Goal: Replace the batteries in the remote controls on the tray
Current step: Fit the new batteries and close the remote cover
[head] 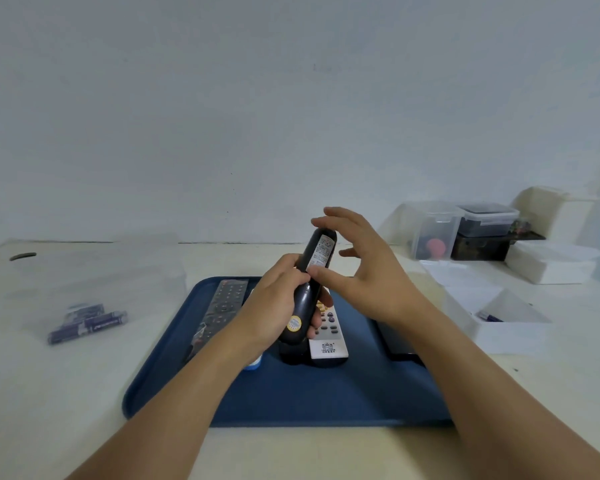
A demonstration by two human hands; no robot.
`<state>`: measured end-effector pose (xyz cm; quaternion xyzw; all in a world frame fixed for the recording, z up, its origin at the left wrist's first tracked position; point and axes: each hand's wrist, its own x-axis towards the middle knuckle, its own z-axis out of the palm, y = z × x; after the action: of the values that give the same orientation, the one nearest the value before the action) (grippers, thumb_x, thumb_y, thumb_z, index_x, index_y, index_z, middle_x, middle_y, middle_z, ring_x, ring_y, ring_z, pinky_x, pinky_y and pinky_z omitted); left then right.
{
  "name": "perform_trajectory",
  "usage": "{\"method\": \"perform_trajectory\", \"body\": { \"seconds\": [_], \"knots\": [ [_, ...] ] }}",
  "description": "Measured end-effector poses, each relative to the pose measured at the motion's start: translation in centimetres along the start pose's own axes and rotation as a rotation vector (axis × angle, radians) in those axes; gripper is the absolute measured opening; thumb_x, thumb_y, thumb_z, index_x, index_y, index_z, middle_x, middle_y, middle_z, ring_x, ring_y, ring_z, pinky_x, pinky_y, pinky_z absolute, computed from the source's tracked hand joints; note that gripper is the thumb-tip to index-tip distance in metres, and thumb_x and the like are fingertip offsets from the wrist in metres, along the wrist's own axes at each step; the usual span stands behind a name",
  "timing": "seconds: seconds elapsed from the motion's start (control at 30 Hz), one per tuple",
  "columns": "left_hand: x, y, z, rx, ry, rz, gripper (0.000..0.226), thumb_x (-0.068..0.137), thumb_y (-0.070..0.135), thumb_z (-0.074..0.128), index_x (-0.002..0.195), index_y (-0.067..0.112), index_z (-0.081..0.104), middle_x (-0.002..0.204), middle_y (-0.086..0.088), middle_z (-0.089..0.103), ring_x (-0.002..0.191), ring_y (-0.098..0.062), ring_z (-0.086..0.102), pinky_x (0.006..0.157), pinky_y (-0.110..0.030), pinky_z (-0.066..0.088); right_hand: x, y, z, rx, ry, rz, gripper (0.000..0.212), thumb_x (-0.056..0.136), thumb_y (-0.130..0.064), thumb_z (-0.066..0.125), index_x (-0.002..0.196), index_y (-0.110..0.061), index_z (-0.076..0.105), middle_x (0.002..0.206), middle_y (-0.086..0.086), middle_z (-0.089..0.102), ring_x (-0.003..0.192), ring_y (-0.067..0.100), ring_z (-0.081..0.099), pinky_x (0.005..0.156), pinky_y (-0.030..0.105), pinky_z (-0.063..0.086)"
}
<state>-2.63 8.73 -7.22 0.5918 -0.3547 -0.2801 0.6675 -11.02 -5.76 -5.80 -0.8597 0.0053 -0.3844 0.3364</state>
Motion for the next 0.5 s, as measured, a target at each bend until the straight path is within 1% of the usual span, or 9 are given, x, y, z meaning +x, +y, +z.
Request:
{"method": "perform_trajectory", "body": {
  "seconds": [0.03, 0.1, 0.17, 0.23, 0.3, 0.37, 0.4, 0.43, 0.5],
  "knots": [
    [0.0, 0.3, -0.1, -0.02, -0.022, -0.029, 0.026, 0.105, 0.017, 0.037, 0.119, 0.005, 0.056, 0.075, -0.017, 0.068, 0.056, -0.026, 0.057, 0.049, -0.033, 0.048, 0.0, 0.1, -0.2, 0.043, -0.048, 0.026, 0.053, 0.082, -0.022, 0.08, 0.131, -0.03, 0.06, 0.139, -0.018, 0.048, 0.128, 0.0, 0.05, 0.096, 0.027, 0.051],
    [-0.1, 1.0, -0.4, -0.136, -0.06, -0.118, 0.037, 0.103, 0.028, 0.039, 0.118, 0.001, 0.059, 0.075, -0.016, 0.069, 0.056, -0.027, 0.059, 0.046, -0.03, 0.048, 0.0, 0.4, -0.3, 0.113, -0.086, 0.074, 0.048, 0.079, -0.023, 0.084, 0.122, -0.028, 0.066, 0.128, -0.014, 0.055, 0.118, 0.003, 0.057, 0.095, 0.033, 0.055],
    [0.0, 1.6, -1.1, -0.271, -0.057, -0.174, 0.051, 0.099, 0.043, 0.041, 0.123, 0.002, 0.061, 0.092, -0.02, 0.073, 0.064, -0.035, 0.066, 0.044, -0.03, 0.051, 0.1, 0.7, -0.3, 0.127, -0.033, 0.16, 0.041, 0.071, -0.032, 0.089, 0.107, -0.031, 0.07, 0.114, -0.007, 0.061, 0.104, 0.007, 0.064, 0.09, 0.034, 0.057],
    [0.2, 1.8, -2.0, -0.395, 0.014, -0.198, 0.06, 0.095, 0.052, 0.046, 0.124, 0.002, 0.065, 0.108, -0.026, 0.073, 0.071, -0.042, 0.071, 0.045, -0.03, 0.054, 0.3, 0.8, -0.4, 0.116, 0.036, 0.263, 0.037, 0.067, -0.044, 0.089, 0.095, -0.03, 0.069, 0.1, -0.004, 0.068, 0.086, 0.009, 0.067, 0.08, 0.03, 0.058],
    [0.1, 1.9, -2.4, -0.502, 0.104, -0.173, 0.057, 0.09, 0.049, 0.057, 0.119, 0.001, 0.069, 0.108, -0.03, 0.072, 0.068, -0.041, 0.071, 0.046, -0.028, 0.056, 0.4, 0.6, -0.4, 0.188, 0.069, 0.333, 0.032, 0.072, -0.041, 0.087, 0.09, -0.02, 0.071, 0.081, -0.003, 0.07, 0.068, 0.009, 0.066, 0.069, 0.029, 0.057],
    [-0.1, 1.9, -2.0, -0.537, 0.158, -0.14, 0.044, 0.081, 0.036, 0.069, 0.107, 0.002, 0.075, 0.105, -0.026, 0.074, 0.061, -0.034, 0.071, 0.047, -0.025, 0.057, 0.4, 0.2, -0.1, 0.311, 0.078, 0.394, 0.03, 0.077, -0.035, 0.085, 0.089, -0.01, 0.072, 0.072, -0.002, 0.067, 0.061, 0.01, 0.065, 0.068, 0.033, 0.06],
    [-0.2, 1.9, -1.8, -0.557, 0.171, -0.128, 0.038, 0.076, 0.03, 0.072, 0.1, 0.002, 0.076, 0.105, -0.024, 0.075, 0.058, -0.031, 0.069, 0.048, -0.023, 0.057, 0.4, 0.2, 0.1, 0.352, 0.085, 0.413, 0.03, 0.078, -0.033, 0.084, 0.089, -0.008, 0.072, 0.071, -0.001, 0.065, 0.06, 0.011, 0.065, 0.069, 0.035, 0.061],
    [-0.2, 1.9, -1.6, -0.59, 0.185, -0.116, 0.035, 0.073, 0.026, 0.073, 0.098, 0.002, 0.073, 0.107, -0.022, 0.075, 0.057, -0.028, 0.068, 0.048, -0.022, 0.057, 0.4, 0.0, 0.2, 0.391, 0.099, 0.429, 0.03, 0.079, -0.032, 0.084, 0.088, -0.006, 0.072, 0.072, 0.0, 0.065, 0.061, 0.012, 0.065, 0.069, 0.035, 0.062],
    [-0.1, 1.7, -1.6, -0.707, 0.223, -0.083, 0.039, 0.073, 0.022, 0.074, 0.105, 0.004, 0.062, 0.113, -0.022, 0.074, 0.058, -0.025, 0.067, 0.049, -0.021, 0.057, 0.4, -0.4, 0.4, 0.481, 0.129, 0.454, 0.03, 0.08, -0.029, 0.083, 0.089, -0.002, 0.072, 0.076, 0.005, 0.066, 0.064, 0.011, 0.065, 0.069, 0.032, 0.06]
  ]
}}
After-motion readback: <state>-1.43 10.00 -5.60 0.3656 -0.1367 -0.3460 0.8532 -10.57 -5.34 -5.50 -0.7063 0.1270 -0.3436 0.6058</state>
